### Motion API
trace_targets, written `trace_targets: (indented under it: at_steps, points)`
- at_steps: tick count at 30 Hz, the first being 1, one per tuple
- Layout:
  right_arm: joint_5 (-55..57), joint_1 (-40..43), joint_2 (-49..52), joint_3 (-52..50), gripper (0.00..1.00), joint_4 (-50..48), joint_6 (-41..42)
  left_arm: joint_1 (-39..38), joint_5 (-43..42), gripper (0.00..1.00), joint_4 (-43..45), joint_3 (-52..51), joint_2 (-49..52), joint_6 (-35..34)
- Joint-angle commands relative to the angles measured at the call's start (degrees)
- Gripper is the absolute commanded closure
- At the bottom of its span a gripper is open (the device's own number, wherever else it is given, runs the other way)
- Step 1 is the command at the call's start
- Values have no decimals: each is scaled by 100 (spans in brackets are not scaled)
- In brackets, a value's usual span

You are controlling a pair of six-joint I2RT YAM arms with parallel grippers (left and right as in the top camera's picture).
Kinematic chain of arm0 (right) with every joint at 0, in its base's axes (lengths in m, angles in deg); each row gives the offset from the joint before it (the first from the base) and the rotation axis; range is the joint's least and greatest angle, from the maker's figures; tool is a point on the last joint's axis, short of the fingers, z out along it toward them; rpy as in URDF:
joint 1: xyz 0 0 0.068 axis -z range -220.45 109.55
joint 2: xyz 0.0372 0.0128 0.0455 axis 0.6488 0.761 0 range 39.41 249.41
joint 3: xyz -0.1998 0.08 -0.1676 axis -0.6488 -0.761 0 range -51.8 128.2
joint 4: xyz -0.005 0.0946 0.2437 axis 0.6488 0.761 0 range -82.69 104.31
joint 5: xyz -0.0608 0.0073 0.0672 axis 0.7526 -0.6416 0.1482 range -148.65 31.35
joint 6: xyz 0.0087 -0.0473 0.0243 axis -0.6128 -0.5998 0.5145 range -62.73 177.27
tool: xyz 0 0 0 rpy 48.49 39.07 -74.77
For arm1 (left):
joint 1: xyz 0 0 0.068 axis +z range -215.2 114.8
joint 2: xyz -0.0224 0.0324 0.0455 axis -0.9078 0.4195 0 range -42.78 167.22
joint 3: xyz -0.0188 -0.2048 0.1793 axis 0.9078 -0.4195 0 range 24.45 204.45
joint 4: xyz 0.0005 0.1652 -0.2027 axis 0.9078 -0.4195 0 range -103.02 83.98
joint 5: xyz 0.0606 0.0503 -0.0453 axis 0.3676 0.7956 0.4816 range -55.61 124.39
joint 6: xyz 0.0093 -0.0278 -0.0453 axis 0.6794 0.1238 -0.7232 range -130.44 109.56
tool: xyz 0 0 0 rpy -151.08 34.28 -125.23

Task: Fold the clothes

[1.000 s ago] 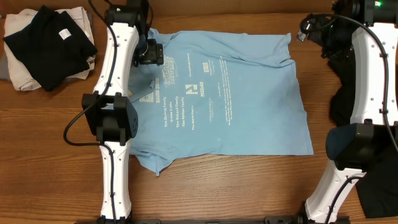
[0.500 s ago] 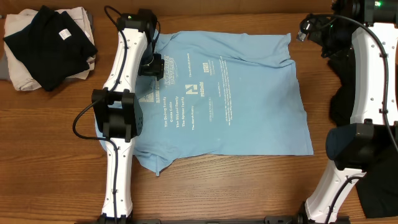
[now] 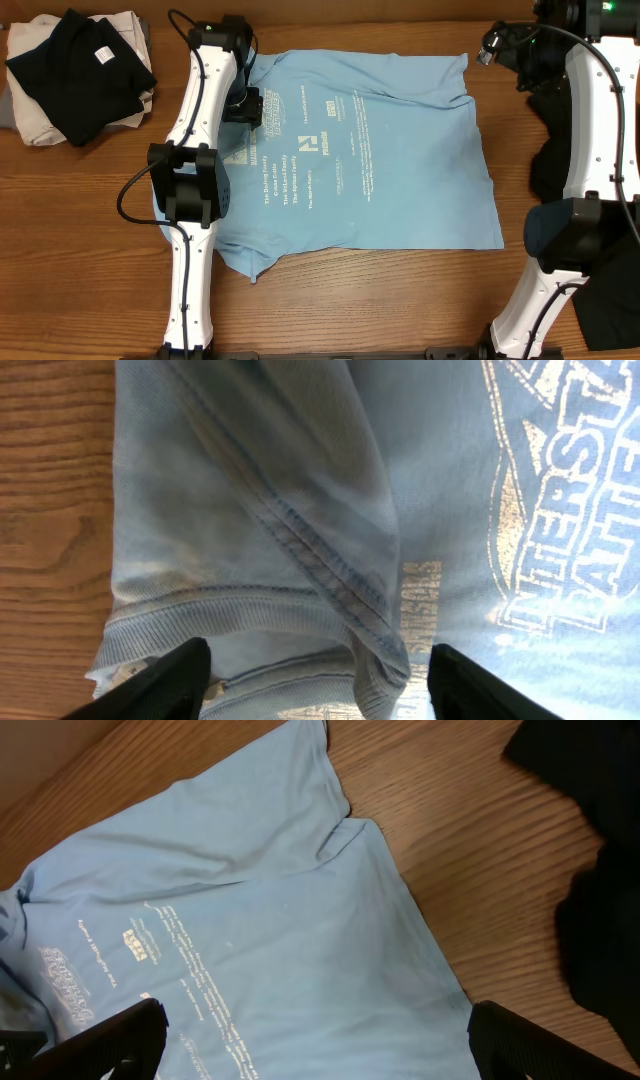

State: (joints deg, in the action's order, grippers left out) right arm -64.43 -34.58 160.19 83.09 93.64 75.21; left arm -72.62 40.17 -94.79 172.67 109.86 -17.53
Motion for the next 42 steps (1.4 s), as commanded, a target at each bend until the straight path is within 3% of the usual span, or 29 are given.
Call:
trace_targets:
  at_steps: [1, 17, 22, 27, 40, 42]
  points:
    - [-28, -22, -116, 118, 0, -35, -46, -26, 61, 42, -17, 4, 83, 94]
    - [-31, -22, -116, 118, 0, -223, -44, -90, -136, 38, 15, -122, 83, 173]
    - [-28, -22, -116, 118, 0, -247, -44, -79, -133, 45, -17, -177, 83, 68]
    - [-28, -22, -116, 118, 0, -247, -46, -81, -133, 44, 66, -184, 85, 70]
    - [-9, -22, -116, 118, 0, -254, -190, -87, -136, 83, 42, -184, 85, 70]
    - [-9, -22, -116, 120, 0, -254, -190, -87, -136, 93, 55, -184, 85, 72]
